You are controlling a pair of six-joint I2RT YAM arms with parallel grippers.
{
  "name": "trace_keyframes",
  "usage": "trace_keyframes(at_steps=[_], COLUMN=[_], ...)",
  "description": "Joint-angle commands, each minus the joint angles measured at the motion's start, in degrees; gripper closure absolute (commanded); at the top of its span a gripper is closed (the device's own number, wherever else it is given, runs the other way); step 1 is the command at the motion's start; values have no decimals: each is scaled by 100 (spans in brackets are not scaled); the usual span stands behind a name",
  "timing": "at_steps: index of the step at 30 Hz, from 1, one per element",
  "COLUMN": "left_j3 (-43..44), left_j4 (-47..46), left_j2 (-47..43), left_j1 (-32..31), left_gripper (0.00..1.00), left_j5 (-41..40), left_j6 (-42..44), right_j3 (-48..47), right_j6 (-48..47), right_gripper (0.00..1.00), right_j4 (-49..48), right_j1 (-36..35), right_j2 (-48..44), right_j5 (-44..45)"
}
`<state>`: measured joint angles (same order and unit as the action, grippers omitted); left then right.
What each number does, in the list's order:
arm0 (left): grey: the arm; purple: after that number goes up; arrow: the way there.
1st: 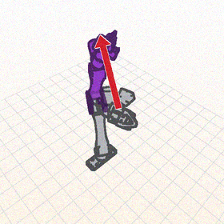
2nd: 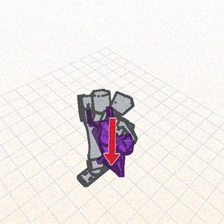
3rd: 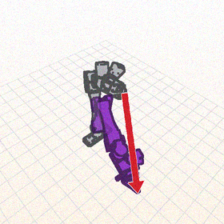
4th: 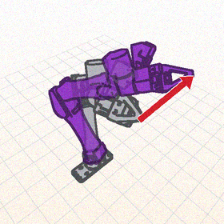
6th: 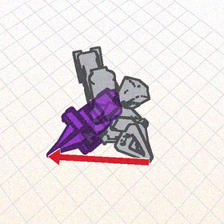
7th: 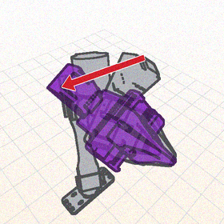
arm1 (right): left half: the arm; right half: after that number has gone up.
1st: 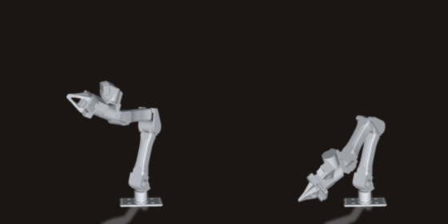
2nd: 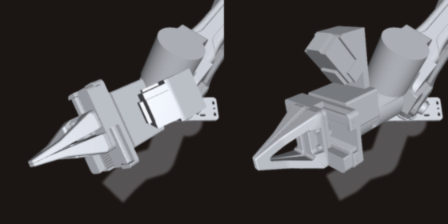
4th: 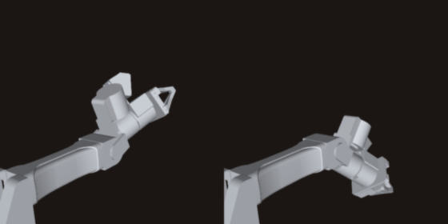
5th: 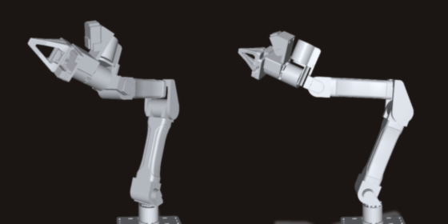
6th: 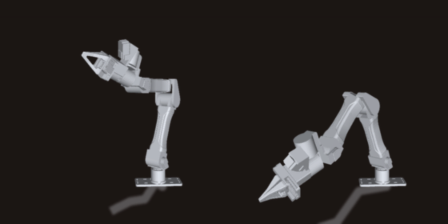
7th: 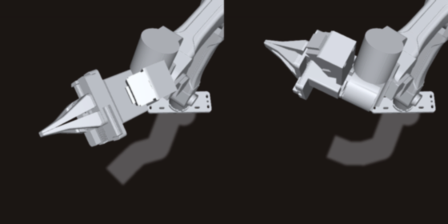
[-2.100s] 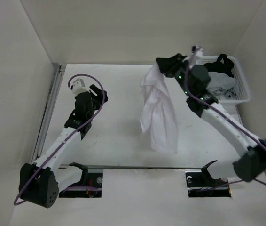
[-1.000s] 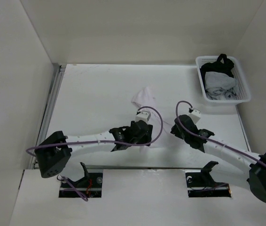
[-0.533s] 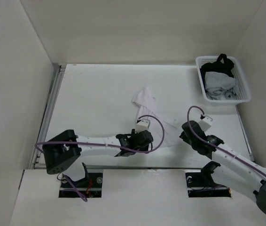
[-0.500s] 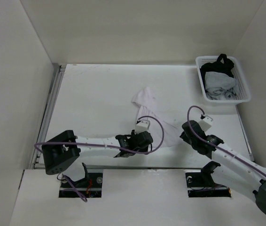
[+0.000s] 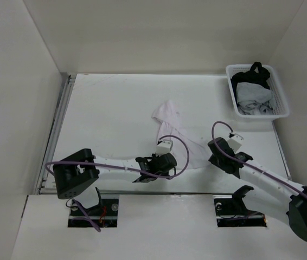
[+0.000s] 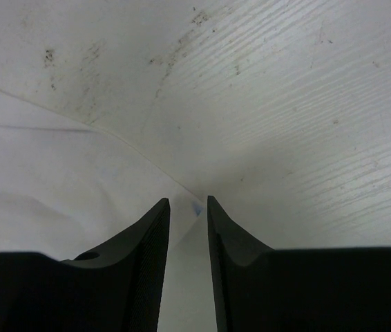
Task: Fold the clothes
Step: Flatten the tank top out
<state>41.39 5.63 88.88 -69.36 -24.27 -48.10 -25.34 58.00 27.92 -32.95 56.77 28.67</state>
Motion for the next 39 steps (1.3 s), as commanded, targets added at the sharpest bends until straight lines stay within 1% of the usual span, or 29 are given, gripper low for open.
trace_keyframes(at_steps=[1, 4, 6, 9, 17, 19, 20, 24, 25, 26, 27, 28, 30, 33, 36, 39], left_j3=[-183, -332, -420, -587, -957, -992, -1001, -1010, -1010, -1010, -1001, -984, -931, -598, -89, 517], left_j4=[-211, -229, -255, -386, -694, -730, -756, -923, -958, -967, -950, -923, -766, -187, 402, 912], left_j2=[-292, -433, -503, -661, -1241, -1268, -1251, -1092, -1084, -1075, -1101, -1171, -1424, -2136, -2944, -3648], left_j1=[59, 77, 112, 191, 630, 674, 692, 736, 744, 762, 788, 823, 937, 1236, 1640, 2062], left_gripper=[86, 91, 93, 93, 93, 93, 93, 93, 93, 93, 93, 93, 93, 93, 94, 94], left_j5=[-69, -69, -69, 1, 441, 458, 485, 651, 678, 696, 704, 705, 722, 792, 810, 819], left_j6=[-77, -77, -60, -51, 11, 37, 46, 64, 64, 64, 64, 64, 90, 177, 388, 538], right_j3=[-164, -251, -339, -436, -603, -612, -647, -805, -832, -841, -841, -849, -928, -1497, -2586, -3720], right_j6=[-104, -297, -412, -438, -272, -271, -263, -298, -298, -280, -263, -245, -201, -262, -569, -1034], right_gripper=[66, 62, 63, 67, 68, 72, 76, 81, 84, 88, 93, 96, 99, 100, 100, 100], right_j4=[-68, -76, -76, -41, 38, 47, 47, 134, 152, 161, 161, 170, 196, 537, 1056, 1355], right_j1=[74, 249, 337, 311, 101, 65, 39, -40, -66, -67, -67, -75, -233, -532, -857, -1427], right_j2=[18, 132, 307, 527, 818, 870, 940, 1213, 1257, 1266, 1249, 1196, 864, 178, -253, -491], right_j5=[-185, -379, -467, -528, -722, -739, -757, -696, -652, -591, -573, -538, -433, -143, 243, 945])
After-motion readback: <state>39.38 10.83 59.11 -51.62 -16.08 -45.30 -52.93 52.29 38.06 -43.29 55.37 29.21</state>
